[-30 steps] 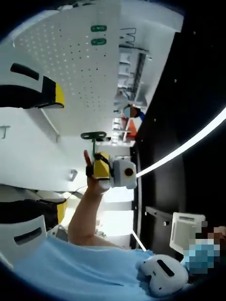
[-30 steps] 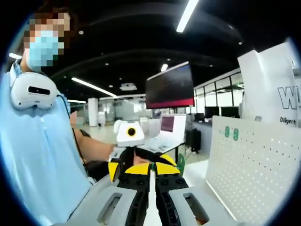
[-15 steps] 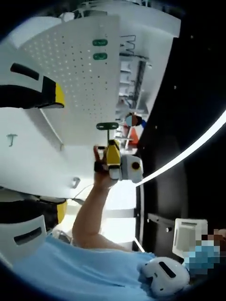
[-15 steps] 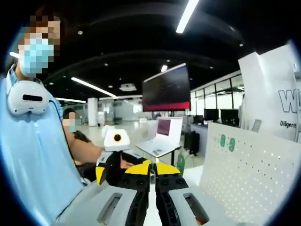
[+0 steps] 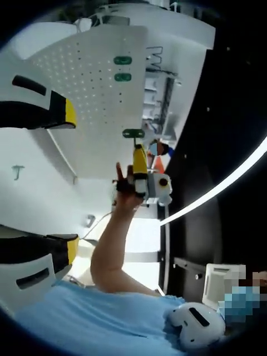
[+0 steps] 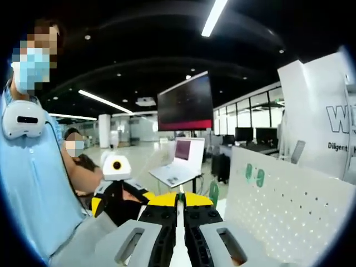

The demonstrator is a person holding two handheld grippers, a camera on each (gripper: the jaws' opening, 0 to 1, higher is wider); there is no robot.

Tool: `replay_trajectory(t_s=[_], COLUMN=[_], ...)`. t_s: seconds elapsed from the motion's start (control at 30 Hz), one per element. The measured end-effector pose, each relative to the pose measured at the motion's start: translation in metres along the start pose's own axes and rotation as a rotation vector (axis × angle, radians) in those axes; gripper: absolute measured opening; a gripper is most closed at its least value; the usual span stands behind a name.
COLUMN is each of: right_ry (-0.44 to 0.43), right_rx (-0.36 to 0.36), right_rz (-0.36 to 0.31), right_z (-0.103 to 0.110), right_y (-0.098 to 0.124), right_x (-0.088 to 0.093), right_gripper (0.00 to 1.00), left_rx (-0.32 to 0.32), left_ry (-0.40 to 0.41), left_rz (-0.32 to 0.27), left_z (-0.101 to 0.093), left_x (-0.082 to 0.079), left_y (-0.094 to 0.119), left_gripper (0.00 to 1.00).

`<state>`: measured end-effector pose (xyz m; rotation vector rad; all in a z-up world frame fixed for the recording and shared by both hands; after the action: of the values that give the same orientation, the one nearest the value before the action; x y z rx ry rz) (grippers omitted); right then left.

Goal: Insert the hook assembly into the mounting plate slot until the hook locks in place.

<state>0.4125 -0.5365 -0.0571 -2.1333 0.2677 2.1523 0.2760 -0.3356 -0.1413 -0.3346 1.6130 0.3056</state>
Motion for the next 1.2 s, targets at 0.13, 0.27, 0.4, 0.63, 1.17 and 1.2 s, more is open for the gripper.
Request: replay_trajectory(t_s=[0.13,0.27,0.4,0.63,1.17,1.2], right_ry=[0.010,0.019,0.029,0.023,0.038,0.040], right_rx=[0.018,0.034,0.045,0.065,0.072,0.075], right_rz=[0.002,0.004,0.013,-0.003,0.009,0.006], right_z=[-0.012,-0.024,-0.036,-0.055,-0.087,-0.089], right_y=[-0.007,-0.014,-0.024,-0.032,-0.048,-0.049], right_x=[-0.001,0.000,0.001,0.005,0.017,0.017], right_gripper=[0.01,0.01,0.01,0.01,0.01,0.01], left_rx=[0.000,-0.001,-0.007,-0.019,-0.025,-0.026], left_ry=[0.012,0.017,0.032,0.051,0.089,0.091], left_rz=[-0.002,0.005,0.007,0.008,0.018,0.019], left_z=[0.003,0.003,0.006,0.007,0.018,0.020], left_x=[0.004,0.008,0.012,0.017,0.029,0.030], left_y=[-0.001,-0.002,-0.002,-0.002,-0.007,-0.007], left_gripper=[0.78,0.79,0.79,0.79,0.77,0.77])
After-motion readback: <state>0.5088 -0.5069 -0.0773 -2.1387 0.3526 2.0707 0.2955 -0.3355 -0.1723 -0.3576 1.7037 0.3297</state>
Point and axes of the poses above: the point that each gripper's makers call its tool centre point, and the gripper's own axes: y roughly backward along the fingers, z roughly to its left, x roughly out of its underside, the point moved 9 cm from there along y, roughly backward along the fingers, and after that the axes turned 8 degrees about x, right-handed, at the moved point
